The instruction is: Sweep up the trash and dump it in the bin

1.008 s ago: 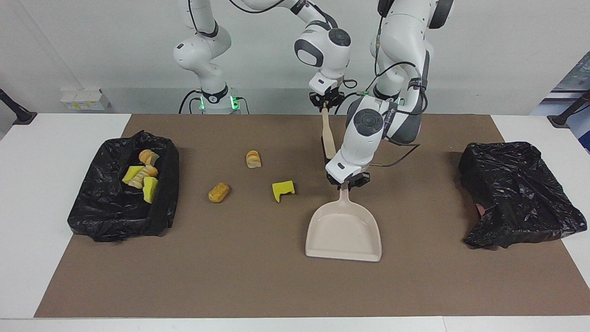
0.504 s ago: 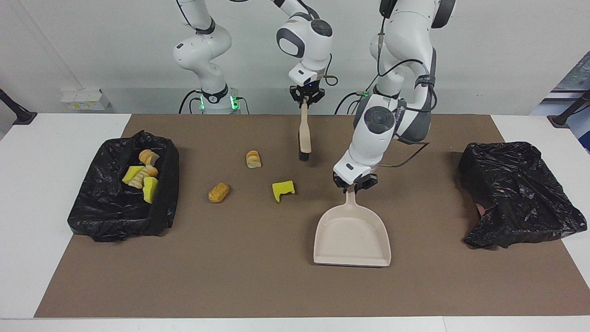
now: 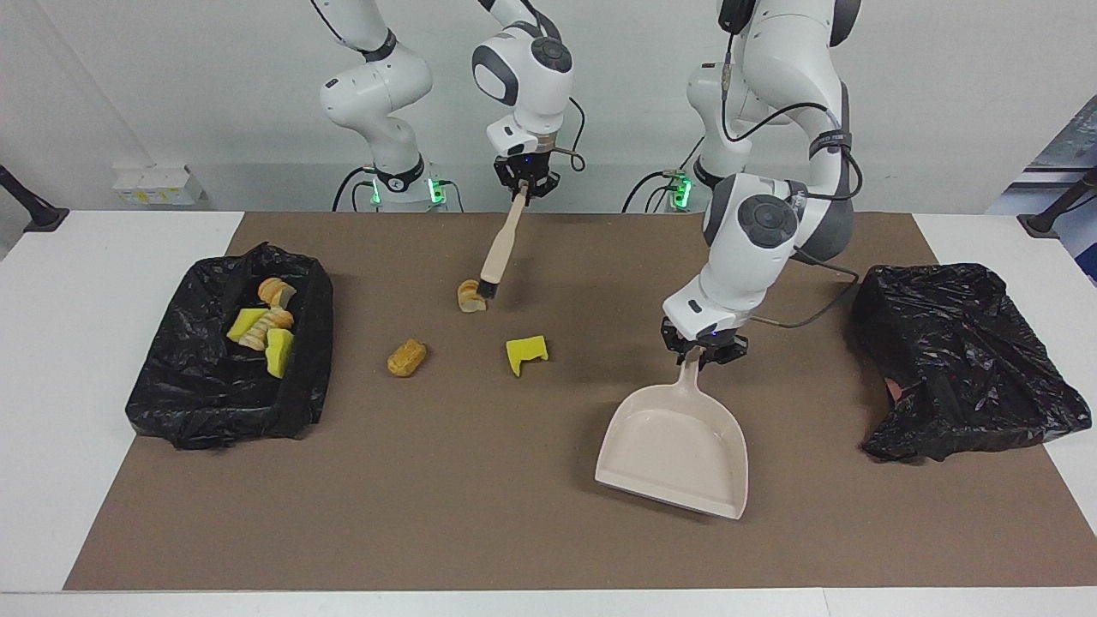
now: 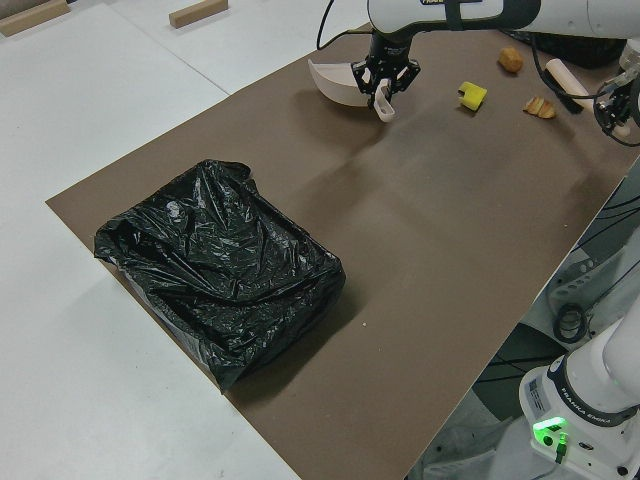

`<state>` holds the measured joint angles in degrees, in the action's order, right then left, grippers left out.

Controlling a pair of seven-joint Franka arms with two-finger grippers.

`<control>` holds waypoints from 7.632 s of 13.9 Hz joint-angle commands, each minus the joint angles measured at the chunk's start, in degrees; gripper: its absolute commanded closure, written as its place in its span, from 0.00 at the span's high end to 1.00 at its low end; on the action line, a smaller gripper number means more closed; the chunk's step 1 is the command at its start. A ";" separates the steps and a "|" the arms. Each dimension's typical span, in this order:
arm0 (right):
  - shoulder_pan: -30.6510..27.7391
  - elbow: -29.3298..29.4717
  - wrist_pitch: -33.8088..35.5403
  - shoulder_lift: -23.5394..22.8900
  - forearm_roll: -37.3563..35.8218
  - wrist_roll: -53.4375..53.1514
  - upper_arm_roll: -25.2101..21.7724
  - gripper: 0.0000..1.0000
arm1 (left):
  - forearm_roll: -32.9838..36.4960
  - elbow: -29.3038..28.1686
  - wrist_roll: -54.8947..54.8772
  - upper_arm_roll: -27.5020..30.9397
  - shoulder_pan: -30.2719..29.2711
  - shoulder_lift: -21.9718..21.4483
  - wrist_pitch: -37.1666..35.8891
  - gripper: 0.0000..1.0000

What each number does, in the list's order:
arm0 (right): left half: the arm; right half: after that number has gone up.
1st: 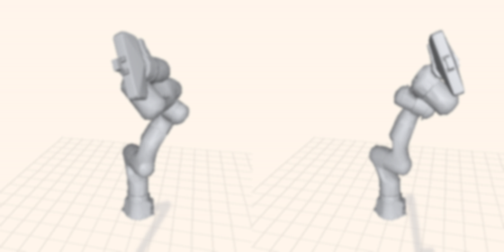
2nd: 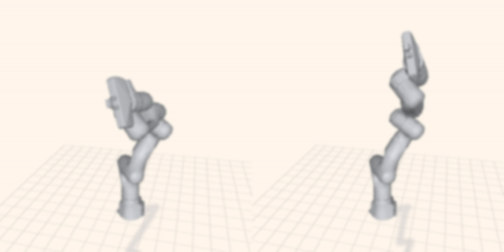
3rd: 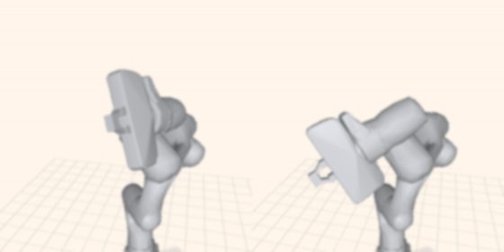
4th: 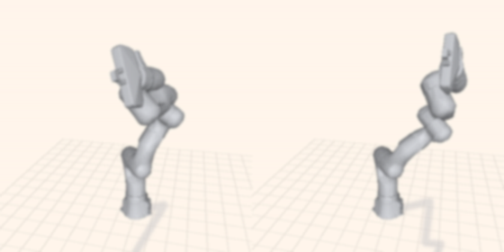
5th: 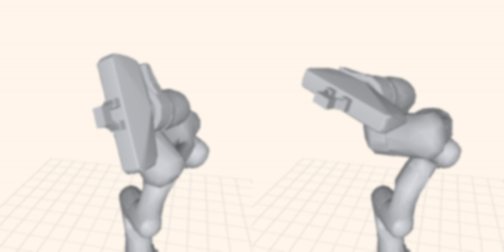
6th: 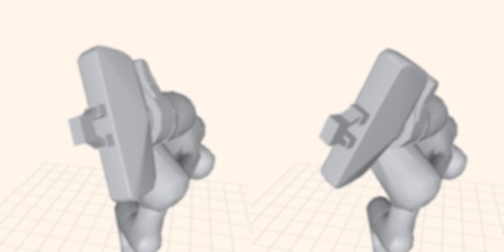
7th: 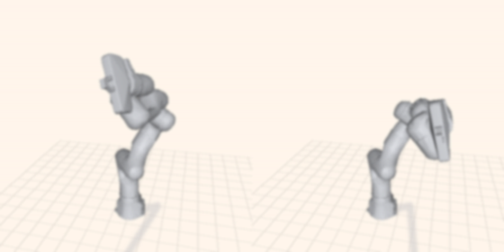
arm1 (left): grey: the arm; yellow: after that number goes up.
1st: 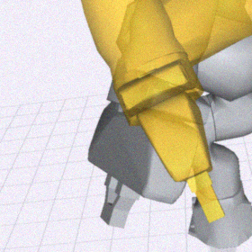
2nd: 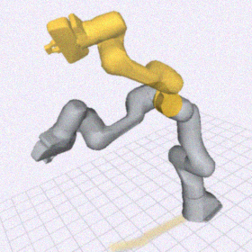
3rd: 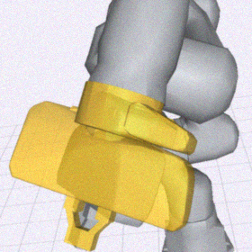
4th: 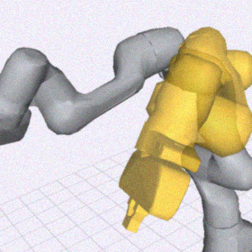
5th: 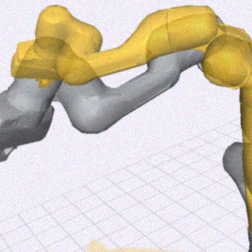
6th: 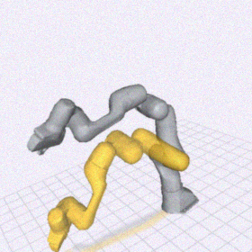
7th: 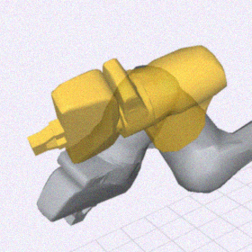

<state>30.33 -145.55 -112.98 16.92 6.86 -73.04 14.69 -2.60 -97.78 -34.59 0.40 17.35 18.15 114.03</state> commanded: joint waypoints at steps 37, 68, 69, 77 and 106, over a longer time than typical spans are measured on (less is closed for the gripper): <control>-18.45 31.39 14.89 -20.44 -7.09 43.87 1.92 0.00 | 5.96 -21.84 -11.47 -0.83 12.00 -10.41 14.72 0.00; -19.34 28.83 19.98 -15.97 9.84 55.39 2.01 0.00 | 4.45 -21.40 -5.58 -1.01 14.12 -7.86 15.16 0.00; -19.34 28.31 21.65 -15.00 9.84 52.15 2.10 0.00 | 4.36 -20.96 -6.62 -1.01 13.24 -7.43 15.17 0.00; -6.01 18.91 9.30 -8.31 10.19 36.51 2.71 0.00 | 3.75 -13.33 -24.89 -1.01 2.09 -7.16 9.65 0.00; -5.16 22.32 -1.65 -11.84 12.74 33.91 2.10 1.00 | 21.38 5.67 -73.61 1.10 -43.54 -7.25 -2.35 0.00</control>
<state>29.89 -123.52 -118.07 0.67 19.07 -42.09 16.54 14.43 -93.11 -107.53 1.67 -24.66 10.49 108.00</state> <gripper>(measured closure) 0.000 0.678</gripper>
